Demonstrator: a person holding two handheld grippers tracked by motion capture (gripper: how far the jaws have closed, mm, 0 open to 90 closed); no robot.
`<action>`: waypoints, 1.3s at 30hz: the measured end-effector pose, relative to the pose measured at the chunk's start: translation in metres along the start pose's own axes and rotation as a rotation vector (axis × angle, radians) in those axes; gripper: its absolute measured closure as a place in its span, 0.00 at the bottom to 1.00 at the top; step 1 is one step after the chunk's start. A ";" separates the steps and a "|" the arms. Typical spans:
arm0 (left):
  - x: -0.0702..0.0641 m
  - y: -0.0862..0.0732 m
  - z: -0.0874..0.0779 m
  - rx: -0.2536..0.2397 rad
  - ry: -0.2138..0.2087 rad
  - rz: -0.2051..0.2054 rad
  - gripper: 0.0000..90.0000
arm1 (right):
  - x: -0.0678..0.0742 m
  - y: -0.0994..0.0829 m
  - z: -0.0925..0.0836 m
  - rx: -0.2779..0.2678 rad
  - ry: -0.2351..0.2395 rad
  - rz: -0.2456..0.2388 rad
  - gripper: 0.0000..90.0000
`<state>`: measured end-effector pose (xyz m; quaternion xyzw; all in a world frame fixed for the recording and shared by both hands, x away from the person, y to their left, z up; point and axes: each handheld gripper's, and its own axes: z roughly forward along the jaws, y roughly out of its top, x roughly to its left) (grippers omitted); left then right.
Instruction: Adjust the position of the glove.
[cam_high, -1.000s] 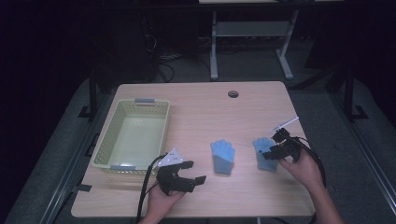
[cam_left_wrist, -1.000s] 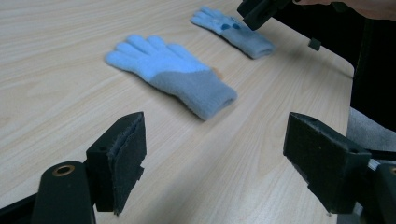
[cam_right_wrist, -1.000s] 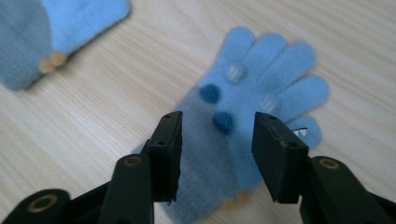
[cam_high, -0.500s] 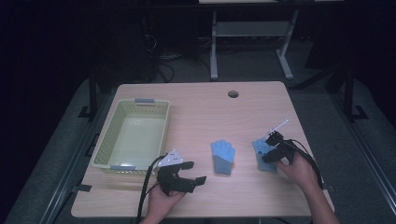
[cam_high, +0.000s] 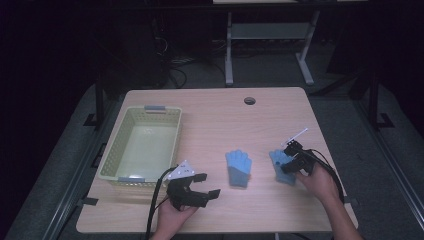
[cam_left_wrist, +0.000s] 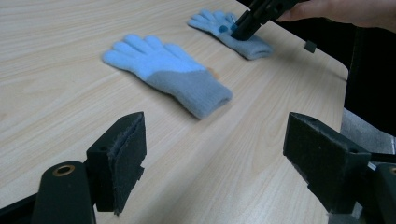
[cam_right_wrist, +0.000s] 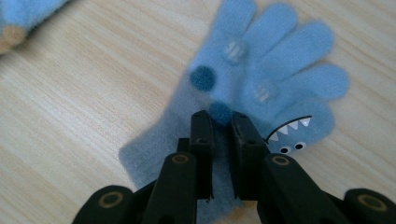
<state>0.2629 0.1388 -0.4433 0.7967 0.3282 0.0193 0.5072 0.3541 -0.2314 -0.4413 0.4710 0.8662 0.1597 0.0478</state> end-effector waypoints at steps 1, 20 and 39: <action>0.001 0.000 0.000 0.000 0.001 0.002 0.23 | 0.000 0.000 0.000 0.000 0.002 0.002 0.91; 0.001 0.000 -0.002 -0.002 0.005 0.000 0.23 | -0.002 -0.005 -0.022 -0.070 0.020 0.069 0.93; 0.003 0.000 -0.003 -0.003 0.014 -0.008 0.23 | 0.030 0.020 -0.058 -0.149 0.043 -0.021 0.93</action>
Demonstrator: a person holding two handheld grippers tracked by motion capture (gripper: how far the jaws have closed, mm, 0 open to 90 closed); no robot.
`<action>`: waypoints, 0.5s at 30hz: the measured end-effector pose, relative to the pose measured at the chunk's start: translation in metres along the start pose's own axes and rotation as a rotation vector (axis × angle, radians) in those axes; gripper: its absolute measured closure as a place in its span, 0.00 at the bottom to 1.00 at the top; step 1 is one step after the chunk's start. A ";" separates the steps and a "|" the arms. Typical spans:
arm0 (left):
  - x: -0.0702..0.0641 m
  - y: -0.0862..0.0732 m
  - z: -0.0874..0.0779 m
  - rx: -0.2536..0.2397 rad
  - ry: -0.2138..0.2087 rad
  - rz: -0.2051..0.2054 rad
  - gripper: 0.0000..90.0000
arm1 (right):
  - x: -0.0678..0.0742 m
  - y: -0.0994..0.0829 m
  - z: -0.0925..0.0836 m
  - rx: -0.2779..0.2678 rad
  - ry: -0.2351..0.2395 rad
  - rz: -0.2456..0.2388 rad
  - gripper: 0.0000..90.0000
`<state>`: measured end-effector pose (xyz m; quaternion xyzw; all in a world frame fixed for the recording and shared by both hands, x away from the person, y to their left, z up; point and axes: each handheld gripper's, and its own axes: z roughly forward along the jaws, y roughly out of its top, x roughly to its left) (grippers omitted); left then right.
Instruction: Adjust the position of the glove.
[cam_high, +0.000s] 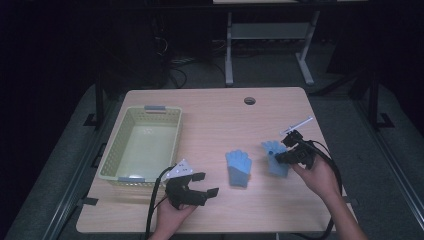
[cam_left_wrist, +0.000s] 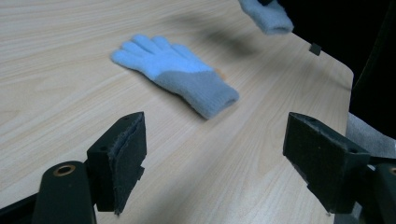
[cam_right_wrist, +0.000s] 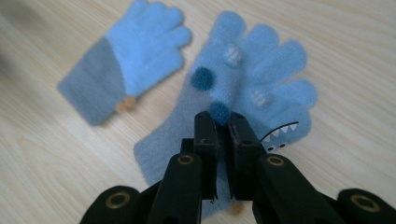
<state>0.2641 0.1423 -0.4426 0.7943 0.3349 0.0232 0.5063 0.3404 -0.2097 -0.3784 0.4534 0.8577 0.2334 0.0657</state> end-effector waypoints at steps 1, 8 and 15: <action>0.000 0.000 -0.001 -0.003 0.001 0.005 0.23 | 0.001 0.001 0.000 -0.002 0.002 -0.006 0.93; 0.002 0.000 -0.002 -0.006 0.004 -0.005 0.23 | 0.015 0.015 -0.004 -0.011 0.019 -0.031 0.93; 0.001 0.000 -0.002 -0.007 0.004 -0.001 0.23 | 0.029 0.027 -0.002 -0.012 0.037 -0.053 0.93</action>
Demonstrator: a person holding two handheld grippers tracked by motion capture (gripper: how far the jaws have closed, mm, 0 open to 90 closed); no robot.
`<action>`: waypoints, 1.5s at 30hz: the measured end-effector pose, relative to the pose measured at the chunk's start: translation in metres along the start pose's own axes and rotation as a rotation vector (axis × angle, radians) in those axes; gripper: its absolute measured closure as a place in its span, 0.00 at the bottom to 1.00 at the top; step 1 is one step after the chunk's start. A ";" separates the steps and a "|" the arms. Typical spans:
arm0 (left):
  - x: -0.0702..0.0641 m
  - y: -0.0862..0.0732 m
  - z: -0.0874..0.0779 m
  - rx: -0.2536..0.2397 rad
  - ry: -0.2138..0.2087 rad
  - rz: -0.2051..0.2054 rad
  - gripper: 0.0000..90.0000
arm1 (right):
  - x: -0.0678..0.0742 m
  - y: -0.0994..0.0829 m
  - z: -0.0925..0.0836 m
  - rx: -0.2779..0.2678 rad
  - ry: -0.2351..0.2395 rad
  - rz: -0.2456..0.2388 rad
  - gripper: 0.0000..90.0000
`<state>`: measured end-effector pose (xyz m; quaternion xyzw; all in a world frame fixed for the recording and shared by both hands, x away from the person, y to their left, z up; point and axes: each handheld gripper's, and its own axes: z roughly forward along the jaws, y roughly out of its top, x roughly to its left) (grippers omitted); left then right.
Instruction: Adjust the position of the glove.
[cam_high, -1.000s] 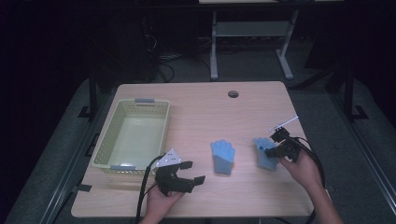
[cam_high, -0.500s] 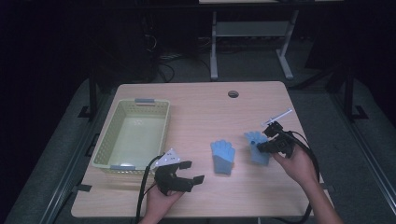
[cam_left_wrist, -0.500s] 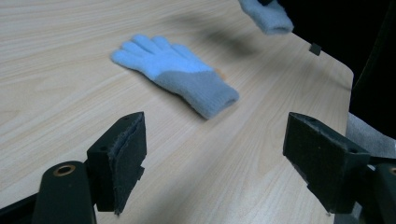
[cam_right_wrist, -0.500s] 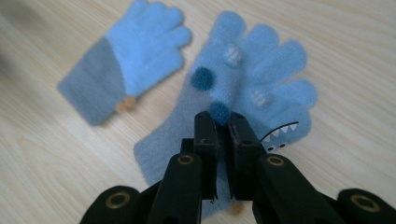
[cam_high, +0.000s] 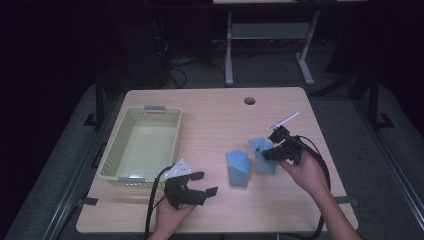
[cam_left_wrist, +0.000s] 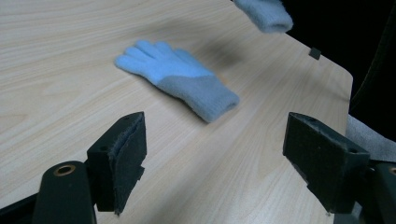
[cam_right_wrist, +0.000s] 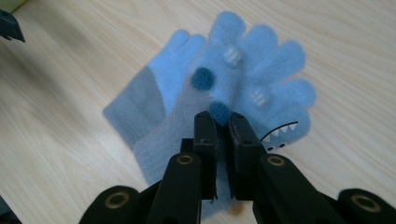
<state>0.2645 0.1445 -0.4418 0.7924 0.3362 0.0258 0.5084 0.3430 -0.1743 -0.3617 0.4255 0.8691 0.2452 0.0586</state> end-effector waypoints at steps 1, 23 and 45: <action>0.000 0.000 0.000 0.003 0.000 -0.001 0.24 | 0.001 0.002 0.001 0.001 0.000 -0.006 0.93; -0.001 0.001 -0.001 -0.004 0.006 0.011 0.24 | 0.036 0.027 0.040 0.043 0.055 -0.055 0.92; -0.002 0.001 -0.002 -0.007 0.007 0.011 0.24 | 0.045 0.025 0.061 0.070 0.069 -0.046 0.91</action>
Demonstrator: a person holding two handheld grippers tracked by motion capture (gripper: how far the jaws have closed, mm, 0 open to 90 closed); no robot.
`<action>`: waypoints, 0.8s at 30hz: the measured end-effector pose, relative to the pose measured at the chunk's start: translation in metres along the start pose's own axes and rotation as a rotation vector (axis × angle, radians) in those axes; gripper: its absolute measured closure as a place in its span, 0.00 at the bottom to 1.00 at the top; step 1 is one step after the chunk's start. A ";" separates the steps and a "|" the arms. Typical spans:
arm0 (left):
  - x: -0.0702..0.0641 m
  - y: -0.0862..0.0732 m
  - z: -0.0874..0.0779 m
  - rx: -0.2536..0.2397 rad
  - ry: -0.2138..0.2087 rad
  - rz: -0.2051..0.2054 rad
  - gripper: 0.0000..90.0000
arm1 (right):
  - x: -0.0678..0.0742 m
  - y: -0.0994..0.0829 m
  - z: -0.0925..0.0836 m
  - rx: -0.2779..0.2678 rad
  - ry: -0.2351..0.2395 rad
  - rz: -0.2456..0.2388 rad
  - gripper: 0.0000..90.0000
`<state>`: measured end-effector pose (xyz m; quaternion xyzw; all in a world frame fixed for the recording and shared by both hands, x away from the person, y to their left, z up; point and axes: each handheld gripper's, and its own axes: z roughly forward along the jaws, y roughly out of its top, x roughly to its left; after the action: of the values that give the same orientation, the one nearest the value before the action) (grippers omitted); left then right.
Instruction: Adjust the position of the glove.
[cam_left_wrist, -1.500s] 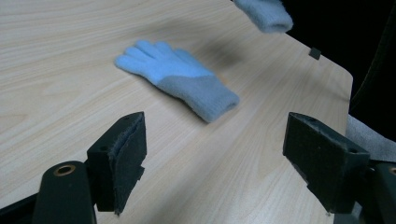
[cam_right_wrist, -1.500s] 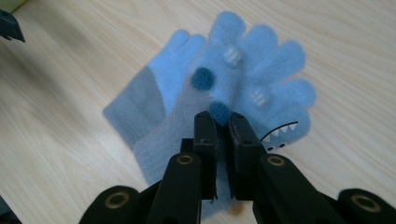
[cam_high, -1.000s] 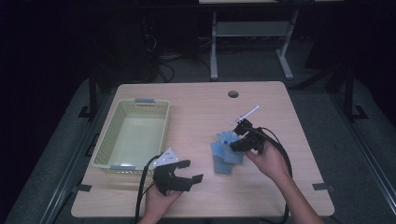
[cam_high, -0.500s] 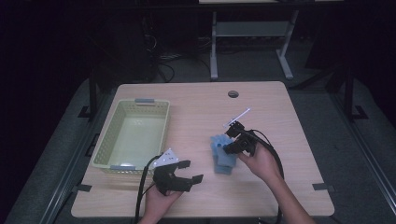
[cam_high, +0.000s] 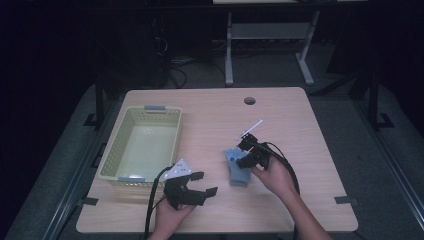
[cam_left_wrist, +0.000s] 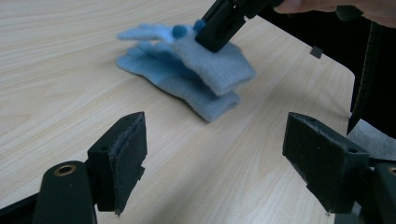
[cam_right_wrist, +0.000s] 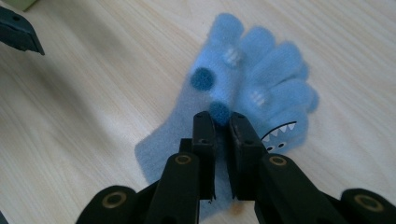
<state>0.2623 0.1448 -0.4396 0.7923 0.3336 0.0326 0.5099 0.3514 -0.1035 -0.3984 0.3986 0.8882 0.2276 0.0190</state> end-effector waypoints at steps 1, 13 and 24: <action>0.000 0.000 0.000 0.000 0.000 0.000 0.24 | 0.000 0.000 0.002 0.007 0.001 0.000 0.91; 0.001 -0.001 0.001 0.005 -0.004 -0.005 0.24 | -0.001 -0.004 0.016 0.043 -0.003 0.031 0.89; 0.000 -0.002 0.003 0.010 -0.007 -0.006 0.24 | -0.003 -0.005 0.025 0.058 -0.005 0.051 0.84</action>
<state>0.2626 0.1434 -0.4426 0.7939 0.3341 0.0266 0.5073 0.3553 -0.0996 -0.4233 0.4218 0.8840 0.2015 0.0039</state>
